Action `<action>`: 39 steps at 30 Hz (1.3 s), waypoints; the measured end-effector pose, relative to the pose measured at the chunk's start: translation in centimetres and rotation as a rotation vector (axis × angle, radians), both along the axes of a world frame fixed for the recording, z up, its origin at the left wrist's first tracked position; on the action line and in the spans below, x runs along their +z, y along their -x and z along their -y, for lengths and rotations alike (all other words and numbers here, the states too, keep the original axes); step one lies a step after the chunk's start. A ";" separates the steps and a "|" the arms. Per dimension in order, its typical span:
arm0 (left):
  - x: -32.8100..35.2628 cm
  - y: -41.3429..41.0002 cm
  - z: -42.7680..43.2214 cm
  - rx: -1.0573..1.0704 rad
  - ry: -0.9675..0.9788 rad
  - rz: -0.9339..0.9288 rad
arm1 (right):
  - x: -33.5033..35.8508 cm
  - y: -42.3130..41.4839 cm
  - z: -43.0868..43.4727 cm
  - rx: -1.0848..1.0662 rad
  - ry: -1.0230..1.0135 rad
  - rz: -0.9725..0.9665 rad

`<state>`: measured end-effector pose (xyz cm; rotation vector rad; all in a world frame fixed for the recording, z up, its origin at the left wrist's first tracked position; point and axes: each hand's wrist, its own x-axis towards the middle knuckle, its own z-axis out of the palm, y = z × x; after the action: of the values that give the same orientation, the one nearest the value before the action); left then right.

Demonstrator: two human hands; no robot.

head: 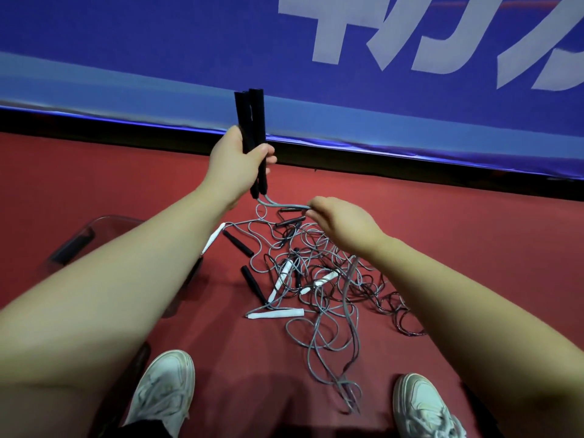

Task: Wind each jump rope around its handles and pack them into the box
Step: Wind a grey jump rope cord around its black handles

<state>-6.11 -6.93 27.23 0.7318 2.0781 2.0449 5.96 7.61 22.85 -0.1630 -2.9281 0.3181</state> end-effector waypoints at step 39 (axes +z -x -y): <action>-3.7 -3.1 0.1 -0.855 0.510 0.428 | 5.2 -1.9 -2.3 0.209 -0.061 0.019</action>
<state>-3.04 -7.06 23.55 0.7966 1.5328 1.0386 7.90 9.88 28.04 0.1501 -2.9738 0.2585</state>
